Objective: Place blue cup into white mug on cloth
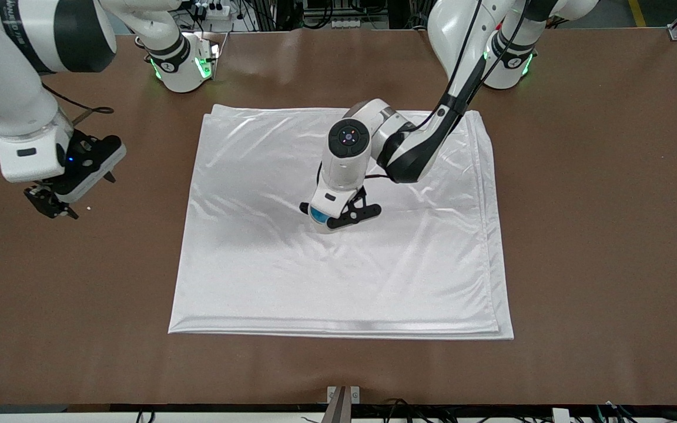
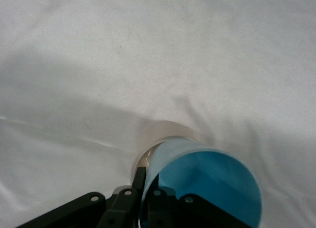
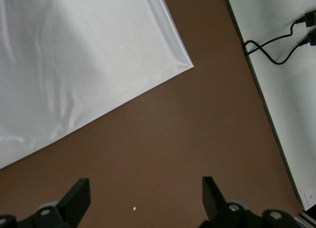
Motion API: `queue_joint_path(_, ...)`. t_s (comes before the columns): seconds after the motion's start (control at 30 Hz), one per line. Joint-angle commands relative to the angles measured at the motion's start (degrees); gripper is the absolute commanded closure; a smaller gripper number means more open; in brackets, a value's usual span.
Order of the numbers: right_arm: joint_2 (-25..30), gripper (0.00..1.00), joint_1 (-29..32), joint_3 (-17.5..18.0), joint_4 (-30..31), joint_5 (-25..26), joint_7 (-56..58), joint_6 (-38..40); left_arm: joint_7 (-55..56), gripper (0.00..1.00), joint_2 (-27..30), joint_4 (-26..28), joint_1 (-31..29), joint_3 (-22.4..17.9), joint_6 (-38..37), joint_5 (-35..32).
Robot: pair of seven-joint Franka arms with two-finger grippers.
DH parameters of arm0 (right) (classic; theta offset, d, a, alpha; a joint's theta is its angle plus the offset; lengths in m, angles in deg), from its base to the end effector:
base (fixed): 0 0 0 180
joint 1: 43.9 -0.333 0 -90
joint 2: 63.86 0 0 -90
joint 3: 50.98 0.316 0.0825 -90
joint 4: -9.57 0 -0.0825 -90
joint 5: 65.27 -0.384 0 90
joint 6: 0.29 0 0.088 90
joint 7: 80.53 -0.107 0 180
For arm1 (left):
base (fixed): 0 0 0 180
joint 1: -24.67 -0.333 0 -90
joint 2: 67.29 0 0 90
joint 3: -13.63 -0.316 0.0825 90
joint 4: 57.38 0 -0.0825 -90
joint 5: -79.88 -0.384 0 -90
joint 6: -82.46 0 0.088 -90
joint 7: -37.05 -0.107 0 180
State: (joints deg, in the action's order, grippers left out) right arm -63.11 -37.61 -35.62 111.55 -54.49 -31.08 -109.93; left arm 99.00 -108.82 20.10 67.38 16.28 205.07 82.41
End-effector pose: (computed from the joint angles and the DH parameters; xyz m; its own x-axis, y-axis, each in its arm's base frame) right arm 0.5689 0.0781 0.5642 0.4829 0.8742 -0.0511 0.8579 -0.4606 0.2277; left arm 0.5252 -0.5237 0.3000 0.9477 0.3176 -0.0319 0.3192 -0.9437 0.0874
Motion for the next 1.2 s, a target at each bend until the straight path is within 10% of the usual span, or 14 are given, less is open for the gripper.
queue_joint_path(0.0,0.7,0.00,2.9,0.6,-1.5,-3.5,1.3,3.6,0.1,1.00,-0.5,0.3,0.5,-0.5,1.2,0.7)
queue_joint_path(0.5,0.7,0.00,6.3,0.7,-6.0,-3.8,-6.5,12.8,0.5,0.96,-1.4,0.1,0.5,-0.5,2.9,0.8)
queue_joint_path(0.57,0.7,0.00,6.4,0.6,-6.2,-3.7,-7.2,12.9,0.5,0.70,-1.2,0.1,0.4,-0.5,2.9,1.0)
queue_joint_path(0.63,0.6,0.00,6.7,0.6,-6.9,-3.7,-9.0,13.0,-0.2,0.10,-1.3,0.1,0.4,-0.5,2.9,0.8)
queue_joint_path(0.67,0.5,0.00,6.9,0.6,-7.1,-3.8,-10.3,13.1,-0.6,0.00,-1.3,0.1,0.5,-0.5,2.9,0.7)
queue_joint_path(1.17,0.0,0.00,9.3,0.6,-7.8,-5.8,-26.2,13.0,-1.0,0.00,0.0,0.1,0.4,-0.8,2.5,0.7)
